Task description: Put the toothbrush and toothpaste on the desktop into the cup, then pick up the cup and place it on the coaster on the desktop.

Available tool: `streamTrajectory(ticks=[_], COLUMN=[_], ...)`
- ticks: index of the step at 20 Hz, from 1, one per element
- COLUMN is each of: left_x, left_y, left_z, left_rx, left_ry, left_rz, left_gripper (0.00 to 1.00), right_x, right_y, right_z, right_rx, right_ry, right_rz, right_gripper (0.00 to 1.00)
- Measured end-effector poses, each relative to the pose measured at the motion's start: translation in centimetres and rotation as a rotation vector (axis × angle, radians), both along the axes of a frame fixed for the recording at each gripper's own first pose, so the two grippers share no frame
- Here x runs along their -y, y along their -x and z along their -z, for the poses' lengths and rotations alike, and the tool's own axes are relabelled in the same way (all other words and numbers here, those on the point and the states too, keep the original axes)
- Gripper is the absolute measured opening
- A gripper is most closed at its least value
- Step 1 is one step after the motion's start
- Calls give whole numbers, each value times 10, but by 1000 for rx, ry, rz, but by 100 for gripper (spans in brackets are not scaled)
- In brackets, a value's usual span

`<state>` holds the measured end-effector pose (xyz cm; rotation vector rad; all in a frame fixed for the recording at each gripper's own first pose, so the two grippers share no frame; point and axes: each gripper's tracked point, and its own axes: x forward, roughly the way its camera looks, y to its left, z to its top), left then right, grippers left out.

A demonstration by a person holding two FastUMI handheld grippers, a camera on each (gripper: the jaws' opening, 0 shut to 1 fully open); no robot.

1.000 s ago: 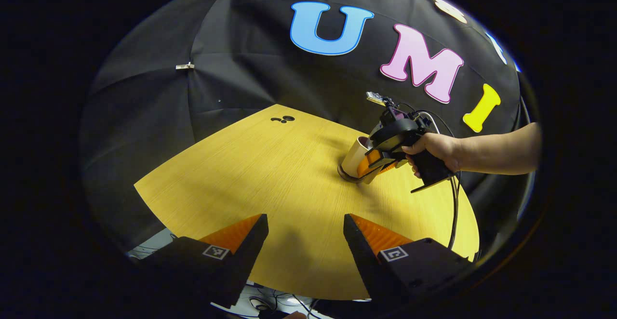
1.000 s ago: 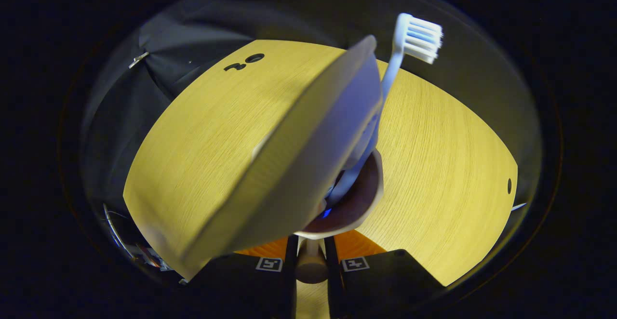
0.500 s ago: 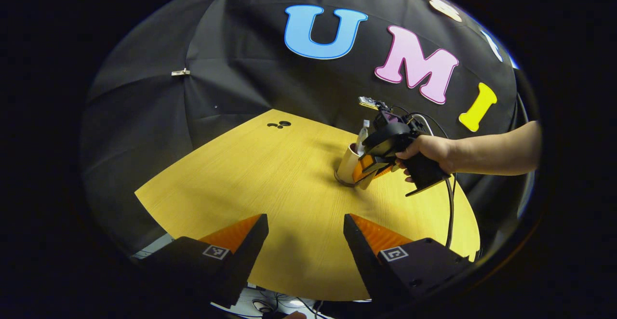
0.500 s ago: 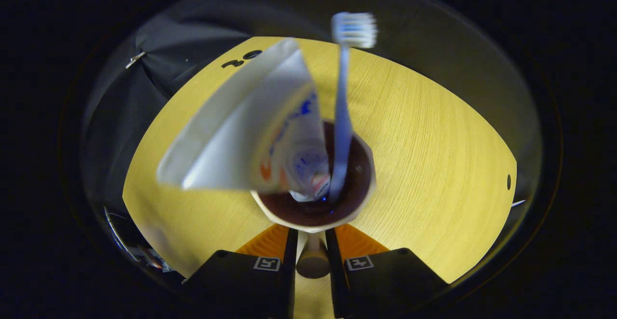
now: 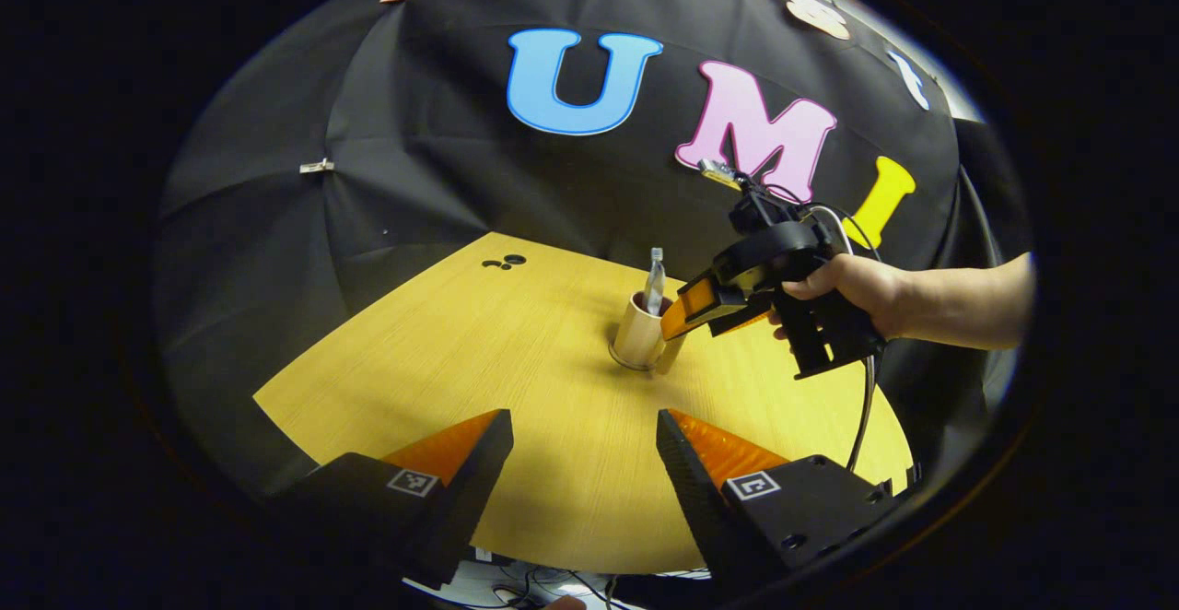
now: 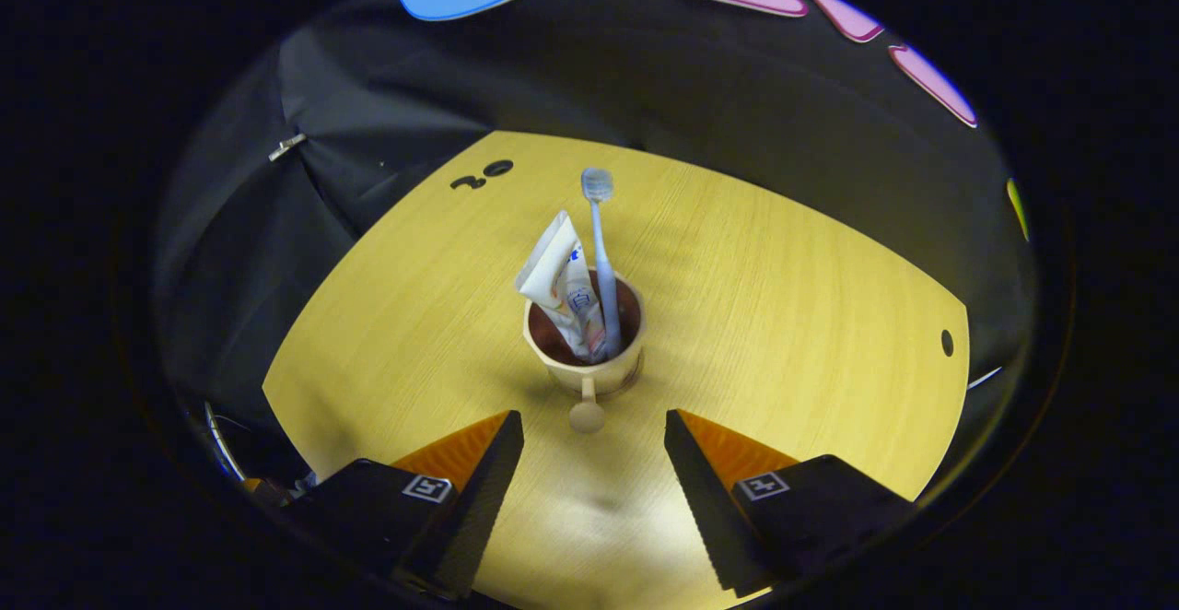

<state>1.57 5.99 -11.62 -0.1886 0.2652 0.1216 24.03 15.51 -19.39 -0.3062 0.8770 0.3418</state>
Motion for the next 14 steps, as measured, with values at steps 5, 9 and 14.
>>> streamTrajectory(ticks=[5,9,14], left_x=[19,41,81], left_y=[15,32,54], left_z=[-14,-36,-65], left_rx=[35,98,177], left_ry=[-92,-179,-229], left_rz=[83,135,247], left_gripper=[98,98,98], right_x=[16,35,69], right_y=[47,98,164], right_z=[-63,-95,-151], right_rx=[194,308,548], right_ry=[-103,-184,-198], right_rz=[30,82,128], right_gripper=[99,99,99])
